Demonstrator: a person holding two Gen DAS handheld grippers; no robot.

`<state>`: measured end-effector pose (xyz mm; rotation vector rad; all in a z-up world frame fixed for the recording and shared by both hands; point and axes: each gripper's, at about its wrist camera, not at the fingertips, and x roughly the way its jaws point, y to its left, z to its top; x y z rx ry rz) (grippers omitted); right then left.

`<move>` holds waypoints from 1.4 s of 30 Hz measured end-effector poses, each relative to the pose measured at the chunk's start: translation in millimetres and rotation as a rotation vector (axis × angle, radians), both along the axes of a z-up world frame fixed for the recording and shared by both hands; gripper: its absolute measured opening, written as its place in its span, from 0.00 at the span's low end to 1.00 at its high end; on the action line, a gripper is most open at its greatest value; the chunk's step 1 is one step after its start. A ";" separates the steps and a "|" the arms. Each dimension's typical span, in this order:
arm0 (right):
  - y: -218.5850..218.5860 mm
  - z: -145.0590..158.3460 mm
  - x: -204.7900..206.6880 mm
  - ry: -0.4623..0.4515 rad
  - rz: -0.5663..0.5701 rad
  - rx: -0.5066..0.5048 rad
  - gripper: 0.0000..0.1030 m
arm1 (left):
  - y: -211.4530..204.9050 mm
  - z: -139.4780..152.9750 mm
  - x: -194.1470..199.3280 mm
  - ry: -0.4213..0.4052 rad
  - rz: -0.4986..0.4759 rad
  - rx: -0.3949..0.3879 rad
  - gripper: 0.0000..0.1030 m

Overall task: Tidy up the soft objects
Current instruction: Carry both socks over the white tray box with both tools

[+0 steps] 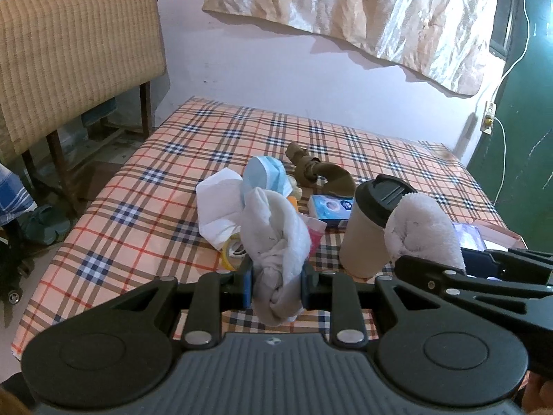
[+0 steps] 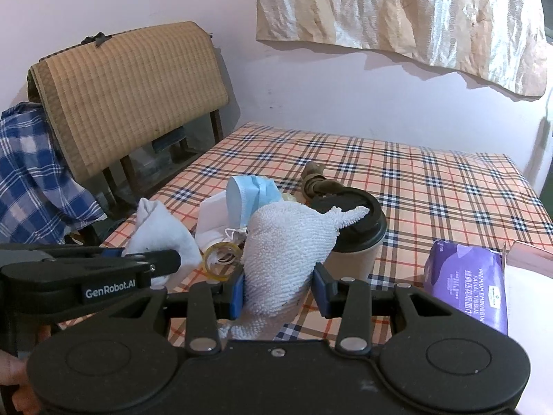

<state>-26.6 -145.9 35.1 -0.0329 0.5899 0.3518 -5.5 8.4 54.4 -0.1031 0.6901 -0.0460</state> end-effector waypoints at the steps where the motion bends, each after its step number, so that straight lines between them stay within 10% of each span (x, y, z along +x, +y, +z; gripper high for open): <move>1: -1.0 -0.4 -0.2 0.001 -0.002 0.000 0.47 | -0.8 -0.3 0.3 0.001 -0.002 -0.001 0.26; 22: -51.7 -1.1 -4.5 0.004 -0.100 0.019 0.47 | -43.3 0.3 5.0 0.002 -0.105 -0.010 0.26; 42: -196.4 -20.1 5.4 0.032 -0.367 0.028 0.47 | -169.7 -22.2 23.6 0.033 -0.406 -0.030 0.27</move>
